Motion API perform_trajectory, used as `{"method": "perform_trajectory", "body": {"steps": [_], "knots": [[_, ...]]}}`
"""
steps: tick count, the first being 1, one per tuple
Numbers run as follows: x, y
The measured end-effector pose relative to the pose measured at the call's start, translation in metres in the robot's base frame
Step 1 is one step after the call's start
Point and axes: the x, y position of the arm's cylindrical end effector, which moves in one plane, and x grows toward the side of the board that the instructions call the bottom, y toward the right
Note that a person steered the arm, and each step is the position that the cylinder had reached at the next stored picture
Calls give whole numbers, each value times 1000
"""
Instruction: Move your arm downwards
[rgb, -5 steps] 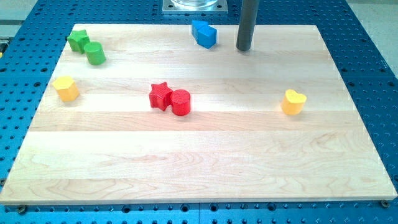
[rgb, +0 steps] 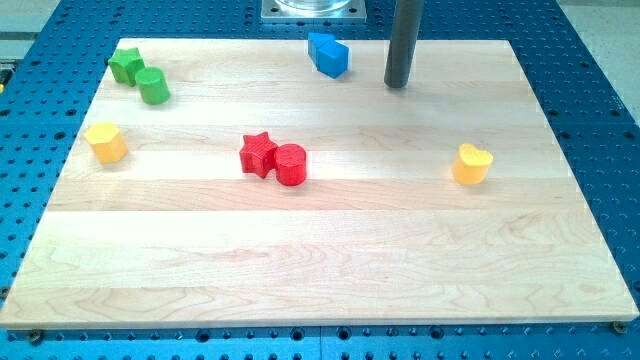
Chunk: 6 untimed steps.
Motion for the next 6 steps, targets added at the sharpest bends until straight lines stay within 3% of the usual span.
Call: {"method": "perform_trajectory", "body": {"steps": [6], "knots": [[7, 6]]}}
